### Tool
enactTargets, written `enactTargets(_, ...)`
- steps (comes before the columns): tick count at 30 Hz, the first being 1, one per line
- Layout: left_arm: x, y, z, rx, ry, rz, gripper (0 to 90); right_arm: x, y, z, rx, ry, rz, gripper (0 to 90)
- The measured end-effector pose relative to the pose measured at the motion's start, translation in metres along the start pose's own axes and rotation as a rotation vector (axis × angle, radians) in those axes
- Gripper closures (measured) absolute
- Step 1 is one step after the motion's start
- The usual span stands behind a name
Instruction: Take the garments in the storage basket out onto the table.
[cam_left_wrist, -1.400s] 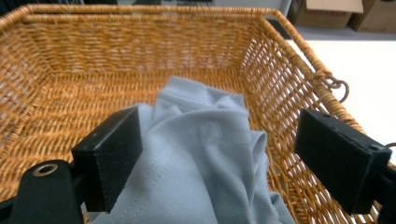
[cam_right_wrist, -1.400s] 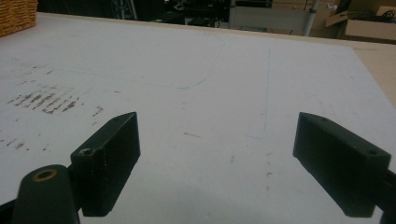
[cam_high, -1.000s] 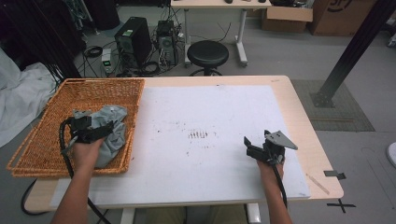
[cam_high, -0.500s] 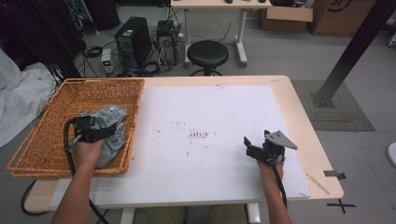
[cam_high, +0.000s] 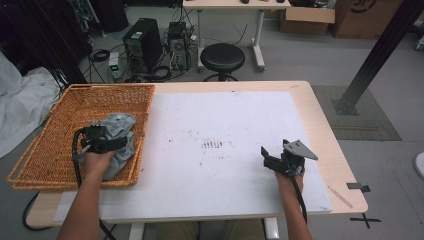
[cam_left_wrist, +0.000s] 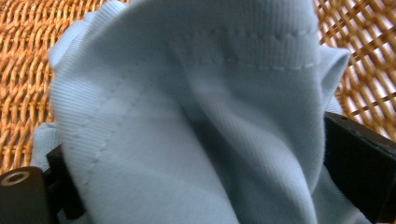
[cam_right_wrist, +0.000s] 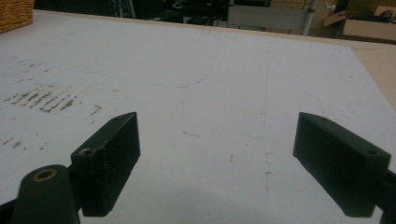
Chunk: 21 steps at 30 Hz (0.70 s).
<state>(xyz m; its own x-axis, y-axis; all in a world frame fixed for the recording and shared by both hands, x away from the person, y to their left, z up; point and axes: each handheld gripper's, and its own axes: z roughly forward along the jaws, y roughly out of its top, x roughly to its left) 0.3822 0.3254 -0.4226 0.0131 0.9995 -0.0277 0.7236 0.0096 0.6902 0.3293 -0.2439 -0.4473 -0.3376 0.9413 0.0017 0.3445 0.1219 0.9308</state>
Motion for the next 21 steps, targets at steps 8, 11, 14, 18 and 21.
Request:
enactTargets(8,-0.0031,0.0,0.003,0.025,0.036,0.025,6.7,0.0001,0.0001,0.0002,0.002,-0.001,-0.001,14.4)
enactTargets(11,-0.0051,0.0005,0.0042,0.042,0.057,0.039,7.7,0.0001,0.0,0.0001,-0.001,-0.002,0.0,14.4)
enactTargets(14,-0.0032,0.001,0.0027,0.047,0.073,0.035,16.1,0.0001,0.0,0.0001,0.001,-0.002,0.0,14.4)
enactTargets(18,-0.0025,0.0008,0.0011,0.054,0.093,0.048,31.1,0.0002,0.0001,0.0003,0.004,-0.002,-0.002,14.4)
enactTargets(21,-0.0015,0.0009,0.0,0.056,0.108,0.049,39.3,0.0,0.0001,0.0002,0.002,-0.003,0.001,14.4)
